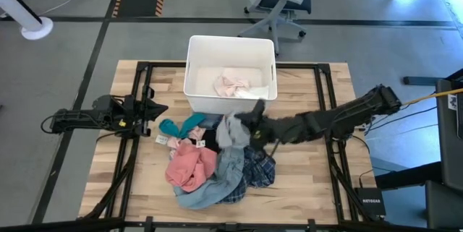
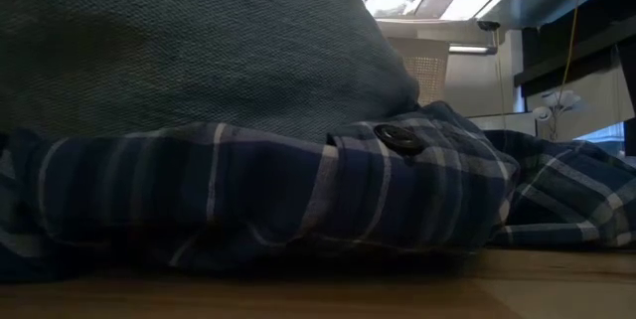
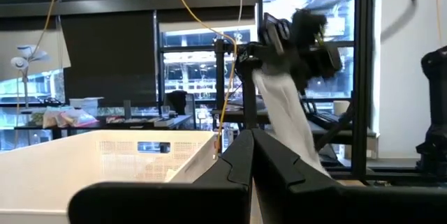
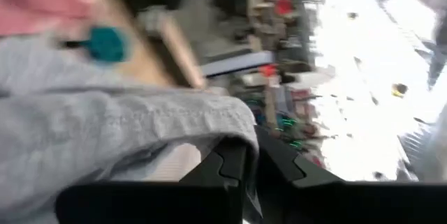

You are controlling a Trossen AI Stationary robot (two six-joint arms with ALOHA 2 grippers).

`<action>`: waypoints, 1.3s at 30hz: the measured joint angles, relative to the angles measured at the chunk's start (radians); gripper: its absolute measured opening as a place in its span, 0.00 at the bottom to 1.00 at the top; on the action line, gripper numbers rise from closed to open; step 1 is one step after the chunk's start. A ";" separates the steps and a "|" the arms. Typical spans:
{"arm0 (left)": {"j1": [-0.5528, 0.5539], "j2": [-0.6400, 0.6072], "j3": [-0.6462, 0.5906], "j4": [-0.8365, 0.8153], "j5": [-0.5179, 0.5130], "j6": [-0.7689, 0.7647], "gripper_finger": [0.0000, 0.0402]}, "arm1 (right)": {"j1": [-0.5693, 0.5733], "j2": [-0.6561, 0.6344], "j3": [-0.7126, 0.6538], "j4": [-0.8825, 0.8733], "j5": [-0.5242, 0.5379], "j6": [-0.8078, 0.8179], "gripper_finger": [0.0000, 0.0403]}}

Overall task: Sort clothes
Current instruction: Put the gray boxer shorts into the white laundry bin

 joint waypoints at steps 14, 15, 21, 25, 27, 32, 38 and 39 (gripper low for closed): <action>0.000 0.000 0.000 0.000 0.000 -0.002 0.00 | -0.301 -0.117 0.001 0.332 0.004 -0.228 0.08; 0.000 0.000 0.000 0.000 0.000 -0.002 0.00 | -0.327 -0.116 0.001 0.330 -0.003 -0.229 0.09; 0.000 0.000 0.000 -0.006 0.000 0.000 0.00 | -0.458 -0.106 0.001 0.301 -0.012 -0.136 0.10; 0.000 0.000 0.000 -0.010 0.000 0.008 0.00 | -0.516 -0.106 0.001 0.207 -0.022 -0.072 0.11; 0.000 0.000 0.000 -0.011 0.000 0.000 0.00 | -0.535 -0.106 0.001 0.114 -0.048 -0.023 0.13; 0.000 0.000 0.000 -0.035 0.000 -0.005 0.00 | -0.555 -0.105 0.000 -0.142 -0.128 0.121 0.28; 0.000 0.000 0.000 -0.026 0.075 -0.045 0.00 | -0.544 -0.105 0.000 -0.416 -0.153 0.220 0.49; 0.000 0.000 0.000 -0.024 0.084 -0.045 0.00 | -0.538 -0.105 0.000 -0.452 -0.150 0.231 0.51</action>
